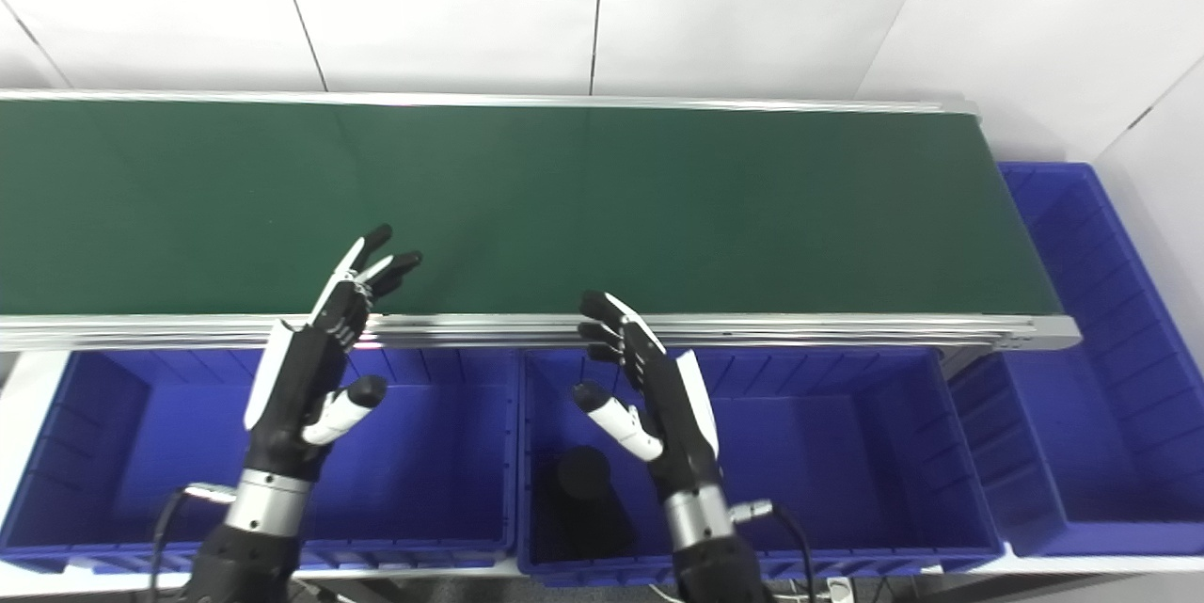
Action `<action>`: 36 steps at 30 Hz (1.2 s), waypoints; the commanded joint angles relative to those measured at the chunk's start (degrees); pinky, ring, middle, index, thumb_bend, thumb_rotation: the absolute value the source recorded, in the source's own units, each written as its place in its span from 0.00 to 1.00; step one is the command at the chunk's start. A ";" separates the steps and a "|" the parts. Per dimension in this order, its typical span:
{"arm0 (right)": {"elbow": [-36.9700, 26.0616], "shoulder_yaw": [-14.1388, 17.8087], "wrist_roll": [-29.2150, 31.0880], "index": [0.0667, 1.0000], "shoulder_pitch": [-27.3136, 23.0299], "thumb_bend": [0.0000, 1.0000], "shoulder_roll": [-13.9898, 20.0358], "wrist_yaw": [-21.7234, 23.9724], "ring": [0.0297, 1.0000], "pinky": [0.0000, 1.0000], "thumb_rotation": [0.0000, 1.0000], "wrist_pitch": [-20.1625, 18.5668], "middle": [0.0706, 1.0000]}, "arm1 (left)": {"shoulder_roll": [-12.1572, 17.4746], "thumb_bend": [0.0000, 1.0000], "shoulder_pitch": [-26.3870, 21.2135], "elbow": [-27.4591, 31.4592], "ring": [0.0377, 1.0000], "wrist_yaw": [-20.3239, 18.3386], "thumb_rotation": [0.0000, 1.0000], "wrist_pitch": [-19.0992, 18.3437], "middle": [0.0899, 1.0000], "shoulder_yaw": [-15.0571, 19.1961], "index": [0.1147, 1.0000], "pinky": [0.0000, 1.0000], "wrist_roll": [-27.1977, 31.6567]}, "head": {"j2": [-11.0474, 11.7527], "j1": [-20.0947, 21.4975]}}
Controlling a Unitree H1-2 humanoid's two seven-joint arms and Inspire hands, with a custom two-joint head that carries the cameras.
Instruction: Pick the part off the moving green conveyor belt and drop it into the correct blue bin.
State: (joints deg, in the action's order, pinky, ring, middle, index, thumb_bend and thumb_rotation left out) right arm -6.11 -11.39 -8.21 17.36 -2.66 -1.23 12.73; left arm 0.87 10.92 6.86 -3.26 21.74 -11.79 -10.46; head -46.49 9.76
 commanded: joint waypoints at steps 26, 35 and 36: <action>16.04 2.07 -1.01 0.93 -2.76 0.96 1.34 -0.95 0.86 0.84 1.00 12.68 0.93 | -2.02 0.79 -0.29 -18.70 0.93 1.43 0.88 4.66 0.91 -1.46 0.89 0.91 0.12 | -0.21 -2.13; 17.39 1.56 -2.07 0.93 -2.79 0.97 1.14 -1.53 0.86 0.84 0.99 13.83 0.92 | -1.34 0.82 -0.40 -19.87 0.93 1.96 0.87 5.14 0.91 -2.21 0.89 0.92 0.08 | 2.16 -2.17; 17.62 1.46 -1.91 0.93 -2.76 0.97 1.08 -1.59 0.86 0.84 0.99 13.95 0.92 | -1.27 0.82 -0.43 -19.98 0.93 2.01 0.87 5.16 0.91 -2.37 0.89 0.92 0.29 | 2.84 -2.16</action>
State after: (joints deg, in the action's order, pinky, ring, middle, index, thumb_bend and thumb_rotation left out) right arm 12.09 -9.58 -10.13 14.58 -1.21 -2.35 22.92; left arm -0.56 11.17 -13.69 -1.83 24.16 -13.89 -10.47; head -44.30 7.65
